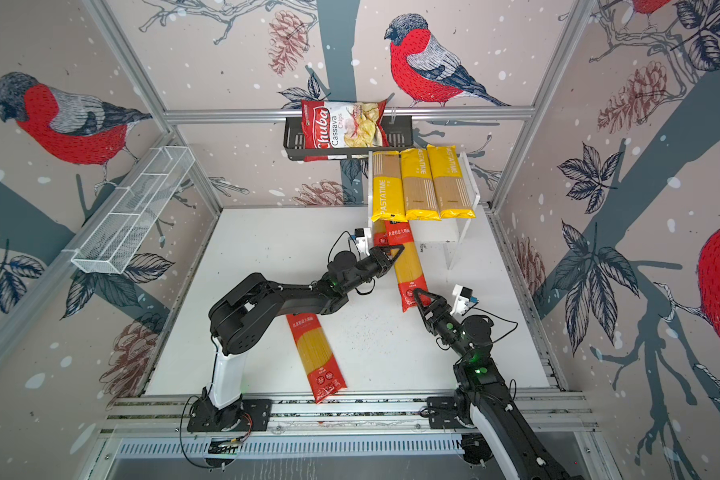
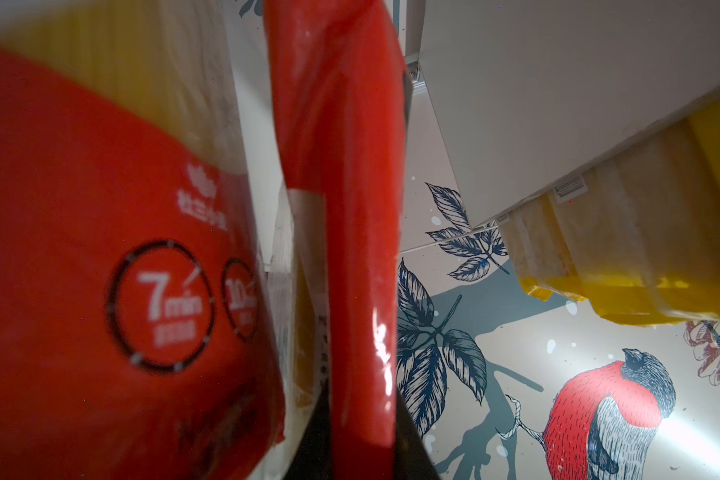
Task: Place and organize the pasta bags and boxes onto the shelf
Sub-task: 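Carry the upright red pack to the shelf beside the other red pack with both grippers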
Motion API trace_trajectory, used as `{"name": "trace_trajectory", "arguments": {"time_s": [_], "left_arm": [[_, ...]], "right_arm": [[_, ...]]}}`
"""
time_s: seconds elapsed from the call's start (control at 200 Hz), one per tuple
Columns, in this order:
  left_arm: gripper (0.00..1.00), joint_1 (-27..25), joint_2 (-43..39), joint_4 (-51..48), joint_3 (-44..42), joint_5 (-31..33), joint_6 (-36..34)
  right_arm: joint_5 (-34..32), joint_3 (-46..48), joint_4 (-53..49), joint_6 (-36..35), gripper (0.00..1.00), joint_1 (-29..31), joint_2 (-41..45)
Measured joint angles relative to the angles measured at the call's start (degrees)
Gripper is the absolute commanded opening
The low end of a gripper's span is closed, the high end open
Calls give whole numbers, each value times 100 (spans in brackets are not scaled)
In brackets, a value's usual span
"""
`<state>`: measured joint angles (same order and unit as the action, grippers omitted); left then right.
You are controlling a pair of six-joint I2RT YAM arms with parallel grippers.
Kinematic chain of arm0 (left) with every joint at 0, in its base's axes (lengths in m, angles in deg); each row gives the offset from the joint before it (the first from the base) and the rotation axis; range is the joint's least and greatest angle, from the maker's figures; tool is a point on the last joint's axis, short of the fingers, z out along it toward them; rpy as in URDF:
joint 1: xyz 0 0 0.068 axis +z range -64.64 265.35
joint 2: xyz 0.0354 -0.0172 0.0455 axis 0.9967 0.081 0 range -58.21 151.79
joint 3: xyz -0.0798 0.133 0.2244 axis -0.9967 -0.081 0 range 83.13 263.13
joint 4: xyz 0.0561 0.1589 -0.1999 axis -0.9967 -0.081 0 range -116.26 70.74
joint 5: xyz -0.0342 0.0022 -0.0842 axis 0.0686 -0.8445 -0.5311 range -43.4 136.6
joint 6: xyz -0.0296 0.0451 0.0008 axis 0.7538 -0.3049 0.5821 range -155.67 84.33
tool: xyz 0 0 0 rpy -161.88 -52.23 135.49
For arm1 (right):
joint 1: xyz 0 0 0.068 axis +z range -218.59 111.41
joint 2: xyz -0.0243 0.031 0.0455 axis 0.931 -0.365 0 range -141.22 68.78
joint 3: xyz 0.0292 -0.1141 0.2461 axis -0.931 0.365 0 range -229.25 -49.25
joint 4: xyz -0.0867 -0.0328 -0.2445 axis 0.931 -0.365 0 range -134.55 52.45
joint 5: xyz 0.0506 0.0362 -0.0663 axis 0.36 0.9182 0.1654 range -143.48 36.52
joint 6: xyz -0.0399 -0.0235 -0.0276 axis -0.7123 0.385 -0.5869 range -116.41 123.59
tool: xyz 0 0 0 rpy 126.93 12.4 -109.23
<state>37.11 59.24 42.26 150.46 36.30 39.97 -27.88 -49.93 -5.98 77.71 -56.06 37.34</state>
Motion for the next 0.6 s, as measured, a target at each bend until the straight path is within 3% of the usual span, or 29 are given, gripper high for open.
{"name": "trace_trajectory", "arguments": {"time_s": [0.335,0.6], "left_arm": [[9,-57,15,-15,39,199,149],[17,-61,42,-122,162,256,190]], "right_arm": [[-610,44,811,118,66,264,-409],[-957,-4,984,114,41,468,-629]]}}
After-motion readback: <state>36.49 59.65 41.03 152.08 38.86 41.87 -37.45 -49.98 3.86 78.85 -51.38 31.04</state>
